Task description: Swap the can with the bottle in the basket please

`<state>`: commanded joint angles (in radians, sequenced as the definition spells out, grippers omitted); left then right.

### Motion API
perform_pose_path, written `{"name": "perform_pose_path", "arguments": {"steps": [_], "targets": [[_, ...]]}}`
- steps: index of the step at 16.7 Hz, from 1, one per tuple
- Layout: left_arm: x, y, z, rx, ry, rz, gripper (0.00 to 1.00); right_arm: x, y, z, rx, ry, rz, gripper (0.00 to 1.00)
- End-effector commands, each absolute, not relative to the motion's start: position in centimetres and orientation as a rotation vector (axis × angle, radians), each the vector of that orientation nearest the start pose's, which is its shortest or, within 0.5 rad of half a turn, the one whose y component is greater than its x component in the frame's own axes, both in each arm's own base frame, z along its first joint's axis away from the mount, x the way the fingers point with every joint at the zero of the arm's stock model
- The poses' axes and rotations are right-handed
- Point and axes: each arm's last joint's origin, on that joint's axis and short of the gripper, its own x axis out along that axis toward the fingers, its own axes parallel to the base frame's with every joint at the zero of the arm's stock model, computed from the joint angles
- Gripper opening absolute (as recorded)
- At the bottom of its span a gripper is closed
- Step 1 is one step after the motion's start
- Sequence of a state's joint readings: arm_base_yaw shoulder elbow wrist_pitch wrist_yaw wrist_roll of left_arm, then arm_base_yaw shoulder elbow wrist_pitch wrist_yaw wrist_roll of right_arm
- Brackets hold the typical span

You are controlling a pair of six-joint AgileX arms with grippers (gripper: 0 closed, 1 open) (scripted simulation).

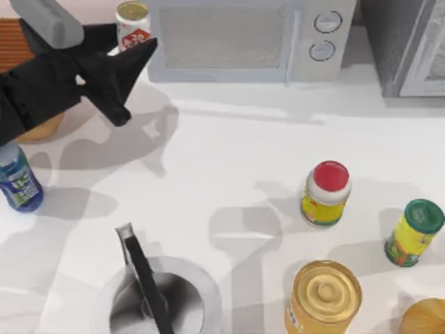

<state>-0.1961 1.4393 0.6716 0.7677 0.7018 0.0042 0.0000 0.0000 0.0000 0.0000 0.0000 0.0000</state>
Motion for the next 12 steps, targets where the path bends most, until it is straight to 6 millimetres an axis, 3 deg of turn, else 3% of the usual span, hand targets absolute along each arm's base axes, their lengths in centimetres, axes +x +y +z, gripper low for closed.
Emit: {"name": "perform_pose_path", "arguments": {"steps": [3,6,9,12], "targets": [[33.9,-10.6,19.5,-0.015,0.004,-1.08,0.0,10.6,-0.1,16.0,0.0,0.0,0.0,1.0],[37.2,-13.4,14.2,-0.014,0.01,-1.259,0.0,10.6,-0.1,16.0,0.0,0.0,0.0,1.0],[38.7,-15.7,8.7,-0.01,0.01,-1.41,0.0,10.6,-0.1,16.0,0.0,0.0,0.0,1.0],[39.0,-17.3,4.3,-0.004,0.004,-1.523,0.0,10.6,-0.1,16.0,0.0,0.0,0.0,1.0]]}}
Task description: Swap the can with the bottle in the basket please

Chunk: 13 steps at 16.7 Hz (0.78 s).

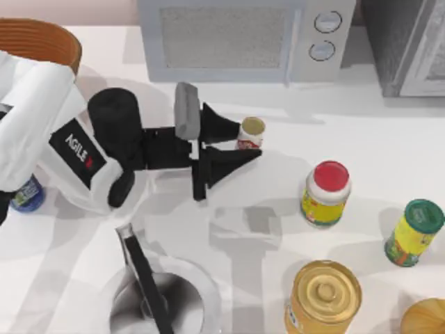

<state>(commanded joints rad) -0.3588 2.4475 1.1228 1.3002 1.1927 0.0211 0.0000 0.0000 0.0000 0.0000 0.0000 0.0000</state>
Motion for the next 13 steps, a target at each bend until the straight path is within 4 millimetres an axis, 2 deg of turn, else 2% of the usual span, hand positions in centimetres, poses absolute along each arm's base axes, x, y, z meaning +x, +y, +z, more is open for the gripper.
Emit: {"name": "perform_pose_path", "arguments": {"steps": [3,9,13], "targets": [[38.8,-18.1,2.0,0.0,0.0,-1.584,0.0,10.6,-0.1,16.0,0.0,0.0,0.0,1.0],[38.7,-18.3,1.8,0.0,0.0,-1.591,0.0,10.6,-0.1,16.0,0.0,0.0,0.0,1.0],[38.7,-18.3,1.8,0.0,0.0,-1.591,0.3,10.6,-0.1,16.0,0.0,0.0,0.0,1.0]]}}
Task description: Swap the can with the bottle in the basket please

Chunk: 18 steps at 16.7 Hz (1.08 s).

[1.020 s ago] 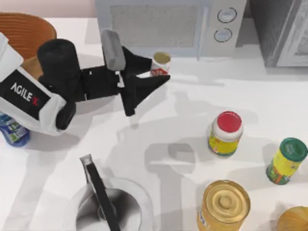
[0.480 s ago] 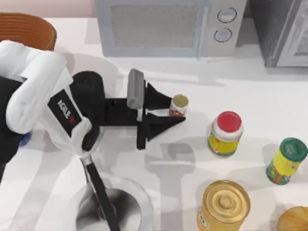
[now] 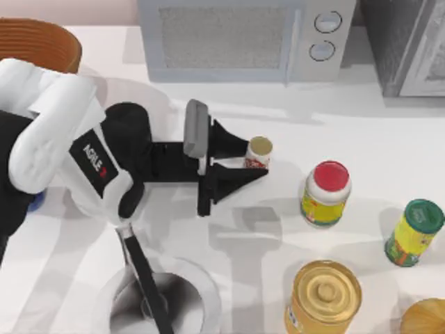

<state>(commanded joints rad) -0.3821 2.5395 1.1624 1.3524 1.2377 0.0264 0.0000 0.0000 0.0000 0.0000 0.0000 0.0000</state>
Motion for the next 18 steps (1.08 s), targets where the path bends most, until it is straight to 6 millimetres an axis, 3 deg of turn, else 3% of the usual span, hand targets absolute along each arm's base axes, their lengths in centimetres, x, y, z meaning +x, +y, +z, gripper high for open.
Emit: {"name": "perform_pose_path", "arguments": {"steps": [9,18], "targets": [[38.74,-18.25,1.8,0.0,0.0,-1.591,0.98,10.57,-0.12,16.0,0.0,0.0,0.0,1.0],[38.79,-18.12,1.79,0.0,0.0,-1.587,1.0,10.57,-0.12,16.0,0.0,0.0,0.0,1.0]]}}
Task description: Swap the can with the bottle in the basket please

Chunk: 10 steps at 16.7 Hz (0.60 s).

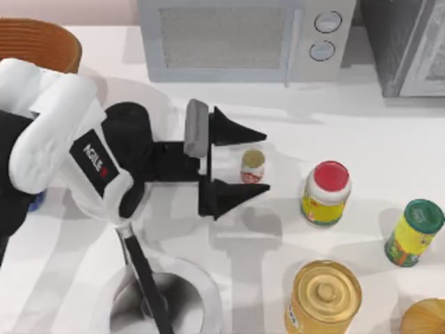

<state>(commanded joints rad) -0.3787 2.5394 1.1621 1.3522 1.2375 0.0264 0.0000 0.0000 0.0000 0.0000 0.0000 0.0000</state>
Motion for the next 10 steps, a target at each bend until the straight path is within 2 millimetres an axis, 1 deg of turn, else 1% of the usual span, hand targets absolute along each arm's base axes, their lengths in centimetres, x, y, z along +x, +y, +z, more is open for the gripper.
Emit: {"name": "perform_pose_path", "arguments": {"steps": [2,3,5,7,9,10], "targets": [[38.9,-18.0,2.1,0.001,-0.002,-1.579,1.0,10.6,-0.1,16.0,0.0,0.0,0.0,1.0],[39.0,-17.8,2.7,0.003,-0.005,-1.562,1.0,10.6,-0.1,16.0,0.0,0.0,0.0,1.0],[39.2,-17.1,4.7,0.008,-0.013,-1.508,1.0,10.6,-0.1,16.0,0.0,0.0,0.0,1.0],[39.1,-16.1,7.8,0.012,-0.022,-1.432,1.0,10.6,-0.1,16.0,0.0,0.0,0.0,1.0],[38.4,-14.7,11.7,0.016,-0.031,-1.337,1.0,10.6,-0.1,16.0,0.0,0.0,0.0,1.0],[37.7,-13.9,13.9,0.017,-0.036,-1.283,1.0,10.6,-0.1,16.0,0.0,0.0,0.0,1.0]]}}
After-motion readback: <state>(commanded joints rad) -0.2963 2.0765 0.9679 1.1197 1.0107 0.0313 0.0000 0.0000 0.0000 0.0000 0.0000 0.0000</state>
